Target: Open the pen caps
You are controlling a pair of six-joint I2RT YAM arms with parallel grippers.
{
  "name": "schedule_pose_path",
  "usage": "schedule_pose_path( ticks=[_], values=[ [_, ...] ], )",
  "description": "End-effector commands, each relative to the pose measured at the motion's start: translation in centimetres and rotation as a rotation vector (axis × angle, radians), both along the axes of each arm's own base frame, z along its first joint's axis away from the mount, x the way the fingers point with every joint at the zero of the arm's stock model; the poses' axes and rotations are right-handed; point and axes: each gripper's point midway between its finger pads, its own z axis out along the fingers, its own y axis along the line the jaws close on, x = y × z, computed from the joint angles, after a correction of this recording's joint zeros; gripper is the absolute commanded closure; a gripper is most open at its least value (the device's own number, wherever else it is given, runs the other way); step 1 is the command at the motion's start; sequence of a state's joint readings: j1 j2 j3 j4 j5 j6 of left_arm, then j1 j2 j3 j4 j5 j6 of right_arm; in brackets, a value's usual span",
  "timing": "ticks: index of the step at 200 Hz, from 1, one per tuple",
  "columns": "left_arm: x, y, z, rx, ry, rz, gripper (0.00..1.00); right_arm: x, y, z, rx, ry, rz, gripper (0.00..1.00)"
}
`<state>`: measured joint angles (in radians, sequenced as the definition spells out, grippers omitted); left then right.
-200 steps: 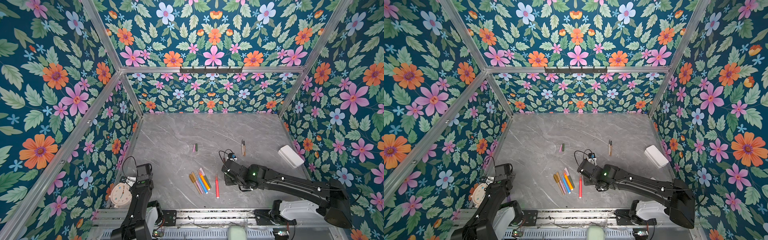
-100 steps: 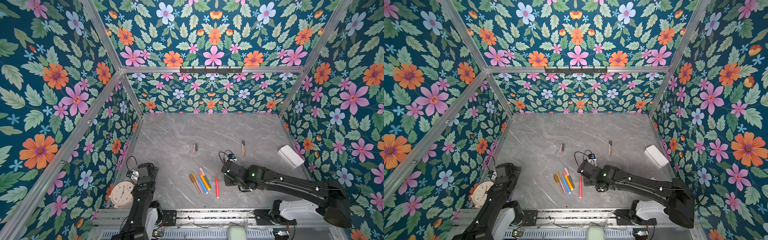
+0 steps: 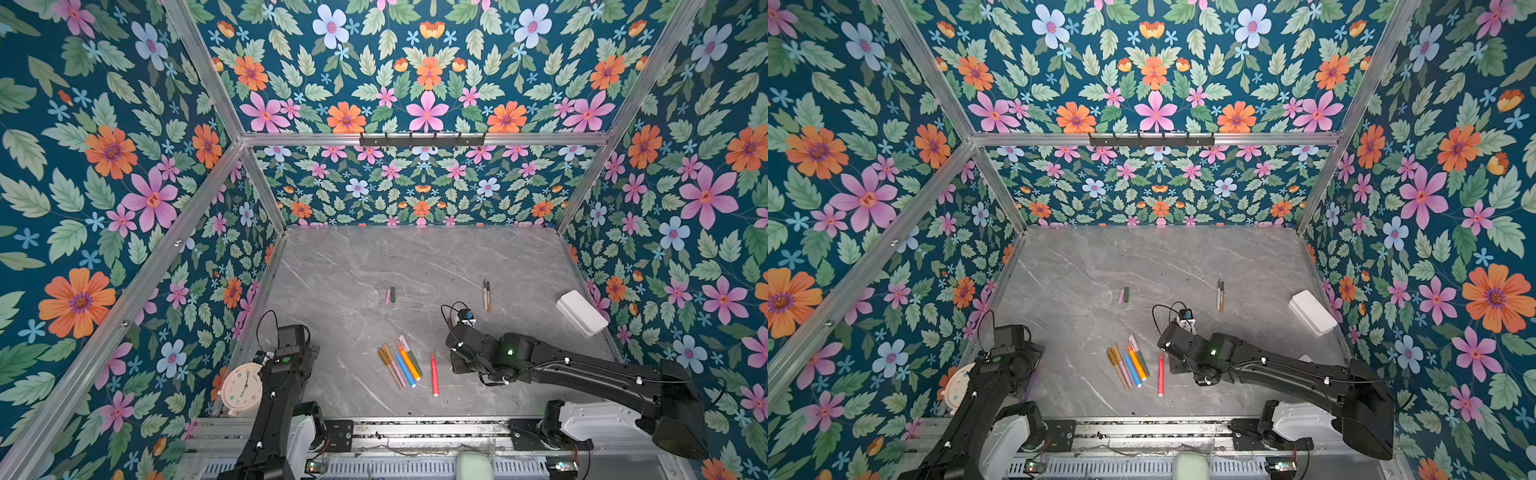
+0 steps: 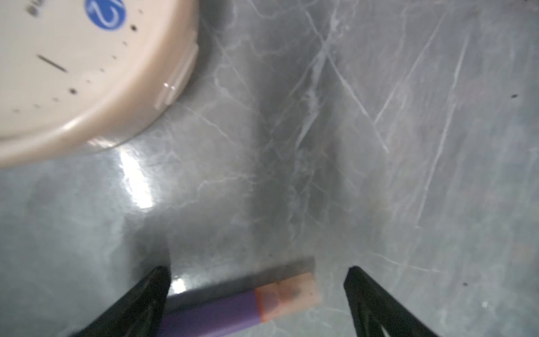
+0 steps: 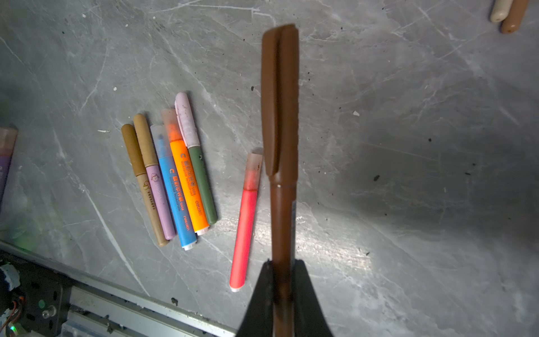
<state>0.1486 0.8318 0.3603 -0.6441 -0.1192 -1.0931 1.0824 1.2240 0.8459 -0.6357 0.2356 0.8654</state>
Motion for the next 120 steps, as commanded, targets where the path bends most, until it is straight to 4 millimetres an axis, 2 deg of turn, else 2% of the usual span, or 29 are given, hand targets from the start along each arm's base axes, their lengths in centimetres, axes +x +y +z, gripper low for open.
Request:
schedule_pose_path(
  ticks=[1, 34, 42, 59, 87, 92, 120],
  values=[
    [-3.3, 0.0, -0.8, 0.008, 0.161, -0.007, 0.00, 0.0, -0.2, 0.0, 0.004, -0.001, -0.016, 1.00],
    [-3.9, -0.1, -0.6, -0.004, 0.232, 0.006, 0.01, 0.1, 0.1, 0.0, 0.009, 0.001, -0.012, 1.00],
    [-4.5, -0.3, -0.7, -0.015, 0.265, 0.006, 0.01, 0.1, 0.2, -0.1, 0.008, 0.005, -0.010, 1.00],
    [-4.6, -0.9, -0.8, -0.052, 0.269, -0.001, 0.01, 0.1, 0.4, -0.1, 0.010, 0.006, -0.007, 1.00],
    [-4.5, -2.4, -1.6, -0.137, 0.242, -0.020, 0.02, 0.2, 0.6, 0.1, 0.015, 0.003, -0.007, 1.00],
    [-3.9, -2.6, -1.7, -0.145, 0.211, -0.024, 0.02, 0.2, 0.6, 0.0, 0.016, 0.003, -0.007, 1.00],
    [-3.5, -3.9, -2.7, -0.213, 0.189, -0.051, 0.03, 0.2, 0.7, 0.0, 0.016, 0.007, -0.007, 1.00]
  ],
)
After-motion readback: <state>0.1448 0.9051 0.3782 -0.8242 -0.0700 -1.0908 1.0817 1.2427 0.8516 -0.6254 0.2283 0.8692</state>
